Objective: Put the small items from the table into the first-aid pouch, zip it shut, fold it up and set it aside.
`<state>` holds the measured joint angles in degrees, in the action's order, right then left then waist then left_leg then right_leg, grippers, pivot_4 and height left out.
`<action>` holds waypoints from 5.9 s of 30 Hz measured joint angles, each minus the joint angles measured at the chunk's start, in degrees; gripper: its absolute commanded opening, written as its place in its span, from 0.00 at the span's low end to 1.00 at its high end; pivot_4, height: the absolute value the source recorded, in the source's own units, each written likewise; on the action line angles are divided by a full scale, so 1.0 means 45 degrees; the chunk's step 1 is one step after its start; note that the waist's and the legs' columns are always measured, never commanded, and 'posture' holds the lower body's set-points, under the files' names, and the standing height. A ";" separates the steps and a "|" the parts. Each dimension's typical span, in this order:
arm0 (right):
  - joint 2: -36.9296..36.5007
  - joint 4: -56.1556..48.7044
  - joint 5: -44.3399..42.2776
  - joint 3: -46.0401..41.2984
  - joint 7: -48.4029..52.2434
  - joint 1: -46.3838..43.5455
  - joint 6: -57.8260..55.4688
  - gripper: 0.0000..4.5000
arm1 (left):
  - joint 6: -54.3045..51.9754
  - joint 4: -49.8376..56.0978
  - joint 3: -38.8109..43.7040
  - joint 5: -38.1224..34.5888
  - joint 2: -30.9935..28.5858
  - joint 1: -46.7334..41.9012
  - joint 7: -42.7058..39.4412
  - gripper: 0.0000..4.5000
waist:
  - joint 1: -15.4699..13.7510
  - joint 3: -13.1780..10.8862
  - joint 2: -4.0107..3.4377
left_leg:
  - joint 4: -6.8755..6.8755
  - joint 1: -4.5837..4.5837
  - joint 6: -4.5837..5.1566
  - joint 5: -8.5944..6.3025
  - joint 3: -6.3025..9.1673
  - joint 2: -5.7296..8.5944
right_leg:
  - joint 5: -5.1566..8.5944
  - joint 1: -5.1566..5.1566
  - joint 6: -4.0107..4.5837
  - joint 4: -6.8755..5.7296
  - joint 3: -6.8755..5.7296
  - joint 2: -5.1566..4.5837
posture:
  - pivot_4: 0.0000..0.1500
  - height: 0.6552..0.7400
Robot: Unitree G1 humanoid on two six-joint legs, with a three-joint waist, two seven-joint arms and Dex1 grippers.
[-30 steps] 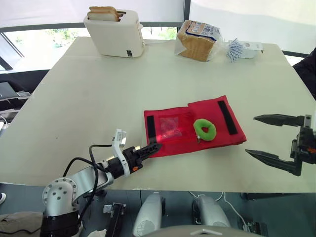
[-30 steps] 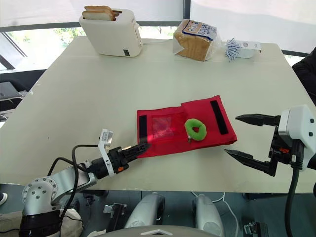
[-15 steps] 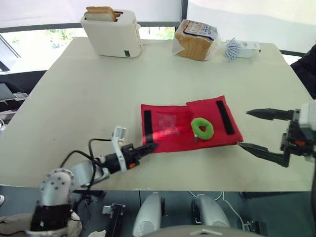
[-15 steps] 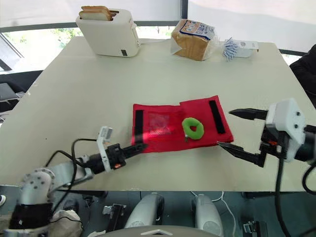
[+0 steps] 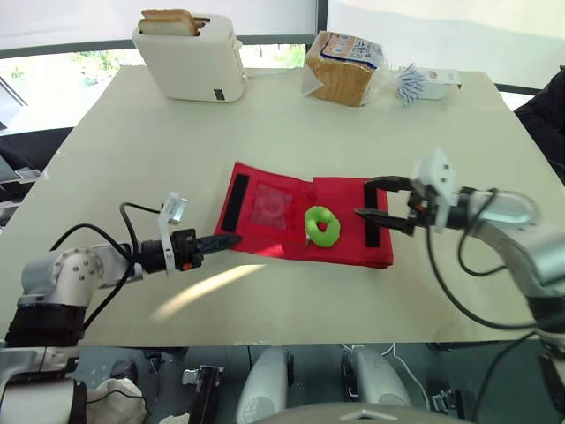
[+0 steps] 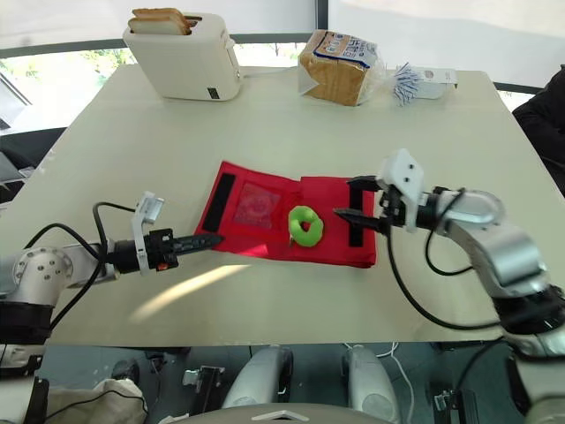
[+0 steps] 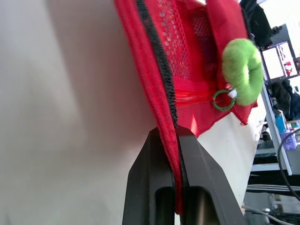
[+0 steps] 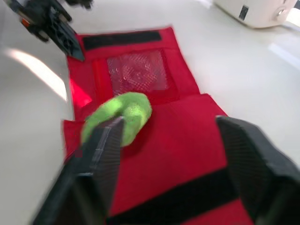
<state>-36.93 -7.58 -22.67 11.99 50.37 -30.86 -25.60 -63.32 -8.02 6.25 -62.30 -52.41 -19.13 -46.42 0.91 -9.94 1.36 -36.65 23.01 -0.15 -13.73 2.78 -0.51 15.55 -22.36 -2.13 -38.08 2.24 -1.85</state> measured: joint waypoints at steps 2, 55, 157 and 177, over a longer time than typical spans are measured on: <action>0.0288 0.0514 0.0446 0.0294 0.0021 -0.0089 0.0225 0.22 | -0.0002 -0.0045 0.0008 0.0124 0.0030 -0.0070 -0.0178 0.00 | -0.0021 0.0000 0.0000 | -0.0001 0.0025 -0.0001 0.0000 0.0004 -0.0004 | -0.0001 -0.0020 -0.0002 -0.0002 -0.0003 -0.0014 | 1.00 1.00; -0.1330 -0.6074 0.1469 -0.4427 -0.1242 0.5753 -0.3466 0.00 | -0.0159 -0.2845 -0.4178 0.5435 0.8868 -0.6491 -0.1469 0.13 | -0.0049 0.0026 -0.0023 | -0.0178 0.0151 -0.0001 0.0005 0.0139 0.0085 | 0.0001 -0.0048 -0.0010 -0.0143 -0.0154 -0.0040 | 1.00 1.00; 0.2305 0.4972 -0.5584 -0.3807 -0.3696 -0.2381 -1.1467 0.21 | 0.5569 0.6387 0.2737 0.2508 0.1177 0.1862 -0.4627 1.00 | 0.0356 0.0000 -0.0042 | 0.0003 -0.0018 0.0000 0.0003 -0.0122 -0.0028 | 0.0018 -0.0055 0.0023 -0.0137 0.0057 0.0033 | 1.00 1.00; 0.7681 -0.1432 -0.8118 -1.2597 -1.2841 0.1266 -0.4051 0.01 | 0.6018 0.5485 -0.0181 0.3594 0.4480 -0.2478 -0.1093 1.00 | 0.0430 -0.0009 -0.0055 | 0.0001 -0.0029 -0.0001 0.0004 -0.0175 -0.0013 | 0.0009 -0.0074 0.0007 -0.0163 0.0118 0.0056 | 1.00 1.00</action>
<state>-2.37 -14.02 -59.20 -44.70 -7.42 -25.16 -43.83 -36.24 16.66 5.43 -46.13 -32.25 -30.28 -51.33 2.85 -9.98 1.11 -36.65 22.88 -0.15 -13.71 2.00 -0.57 15.59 -22.69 -2.10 -38.81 2.77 -1.59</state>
